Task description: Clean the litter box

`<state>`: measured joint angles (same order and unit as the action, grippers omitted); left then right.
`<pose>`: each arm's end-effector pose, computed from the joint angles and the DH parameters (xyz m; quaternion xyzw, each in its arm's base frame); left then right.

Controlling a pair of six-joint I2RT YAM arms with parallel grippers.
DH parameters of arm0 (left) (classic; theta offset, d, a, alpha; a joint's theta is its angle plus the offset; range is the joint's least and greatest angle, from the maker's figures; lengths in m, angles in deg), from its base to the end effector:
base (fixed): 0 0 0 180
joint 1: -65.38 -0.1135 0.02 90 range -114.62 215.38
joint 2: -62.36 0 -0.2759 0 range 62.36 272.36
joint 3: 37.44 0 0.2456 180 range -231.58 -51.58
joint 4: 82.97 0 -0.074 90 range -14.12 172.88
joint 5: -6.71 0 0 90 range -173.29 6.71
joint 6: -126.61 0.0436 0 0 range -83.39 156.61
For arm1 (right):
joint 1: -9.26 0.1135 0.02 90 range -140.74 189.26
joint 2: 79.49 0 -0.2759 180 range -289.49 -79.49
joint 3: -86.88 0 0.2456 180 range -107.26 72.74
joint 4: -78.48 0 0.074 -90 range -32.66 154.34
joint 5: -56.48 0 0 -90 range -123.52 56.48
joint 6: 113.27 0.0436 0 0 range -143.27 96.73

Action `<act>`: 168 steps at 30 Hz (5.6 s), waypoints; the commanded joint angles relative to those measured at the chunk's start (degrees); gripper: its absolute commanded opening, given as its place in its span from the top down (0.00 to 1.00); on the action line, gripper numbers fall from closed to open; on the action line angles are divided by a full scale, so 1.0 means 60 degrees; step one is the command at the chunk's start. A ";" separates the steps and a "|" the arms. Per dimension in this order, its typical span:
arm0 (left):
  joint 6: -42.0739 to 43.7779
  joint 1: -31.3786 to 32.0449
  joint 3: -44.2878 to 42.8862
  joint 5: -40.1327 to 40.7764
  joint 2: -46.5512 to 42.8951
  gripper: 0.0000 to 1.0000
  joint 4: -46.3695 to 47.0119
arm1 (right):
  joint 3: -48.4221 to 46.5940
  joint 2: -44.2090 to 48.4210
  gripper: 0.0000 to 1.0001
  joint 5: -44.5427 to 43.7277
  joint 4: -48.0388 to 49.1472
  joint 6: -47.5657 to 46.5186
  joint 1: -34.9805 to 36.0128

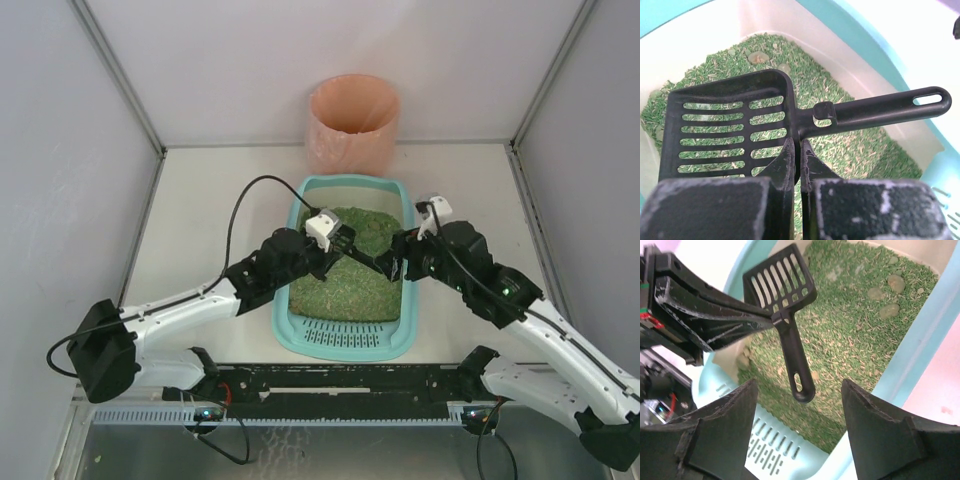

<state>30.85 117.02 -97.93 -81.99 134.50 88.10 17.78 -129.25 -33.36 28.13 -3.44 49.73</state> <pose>0.1783 -0.2237 0.2852 0.3144 0.7595 -0.2653 0.5039 0.1325 0.1132 0.3449 -0.1566 0.8562 0.2483 0.4251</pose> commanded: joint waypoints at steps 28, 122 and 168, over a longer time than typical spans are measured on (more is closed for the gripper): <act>-0.2868 0.1270 0.2227 0.1884 -0.0919 0.98 0.5532 | 0.2644 0.1274 0.91 -0.3221 0.4901 0.5760 0.1532; 0.4690 0.1319 0.2614 -0.1737 -0.1872 1.00 0.5209 | 0.0897 -0.0141 0.57 -0.2721 0.3486 0.2808 0.2596; 0.4212 0.1323 0.2158 -0.0939 -0.1687 1.00 0.4977 | 0.1217 -0.0862 0.65 -0.2451 0.3583 0.2692 0.2621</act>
<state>57.17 124.85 -80.75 -89.42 124.62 115.09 25.35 -134.25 -48.05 48.33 12.72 64.90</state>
